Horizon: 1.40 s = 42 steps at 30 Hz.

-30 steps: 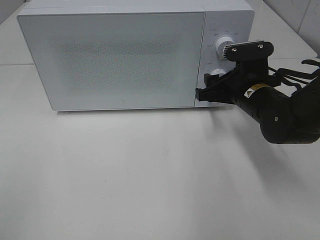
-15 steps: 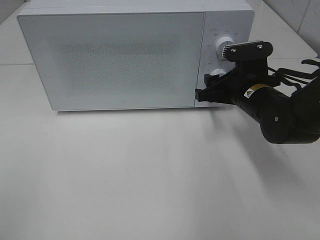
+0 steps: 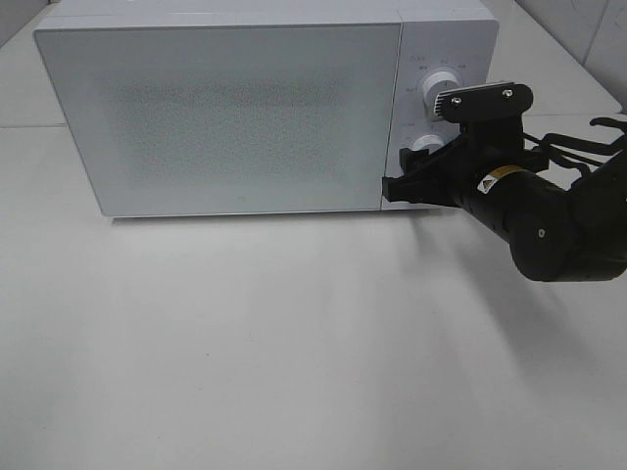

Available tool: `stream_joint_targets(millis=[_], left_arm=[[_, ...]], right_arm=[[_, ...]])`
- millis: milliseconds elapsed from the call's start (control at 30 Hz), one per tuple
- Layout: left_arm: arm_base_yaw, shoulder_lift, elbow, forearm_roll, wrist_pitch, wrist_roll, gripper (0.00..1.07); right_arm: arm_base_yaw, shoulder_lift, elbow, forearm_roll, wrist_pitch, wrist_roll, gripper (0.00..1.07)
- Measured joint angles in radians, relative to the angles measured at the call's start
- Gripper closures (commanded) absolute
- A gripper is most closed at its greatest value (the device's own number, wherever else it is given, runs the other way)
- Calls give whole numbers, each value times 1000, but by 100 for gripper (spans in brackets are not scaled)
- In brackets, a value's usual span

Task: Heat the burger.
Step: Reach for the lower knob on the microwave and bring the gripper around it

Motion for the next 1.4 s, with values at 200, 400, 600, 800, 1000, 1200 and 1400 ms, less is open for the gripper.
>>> stream_joint_targets(millis=[200, 400, 600, 800, 1000, 1200, 1400], left_arm=[[0, 0, 0, 0, 0, 0, 106], [0, 0, 0, 0, 0, 0, 106], [0, 0, 0, 0, 0, 0, 106], [0, 0, 0, 0, -1, 0, 106], [0, 0, 0, 0, -1, 0, 106], [0, 0, 0, 0, -1, 0, 106], [0, 0, 0, 0, -1, 0, 106]], right_arm=[[0, 0, 0, 0, 2, 0, 43], [0, 0, 0, 0, 2, 0, 43], [0, 0, 0, 0, 2, 0, 43], [3, 21, -20, 2, 19, 1, 43], [9, 50, -30, 4, 31, 2, 46], [9, 40, -29, 7, 29, 2, 48], [9, -5, -21, 5, 21, 2, 48]])
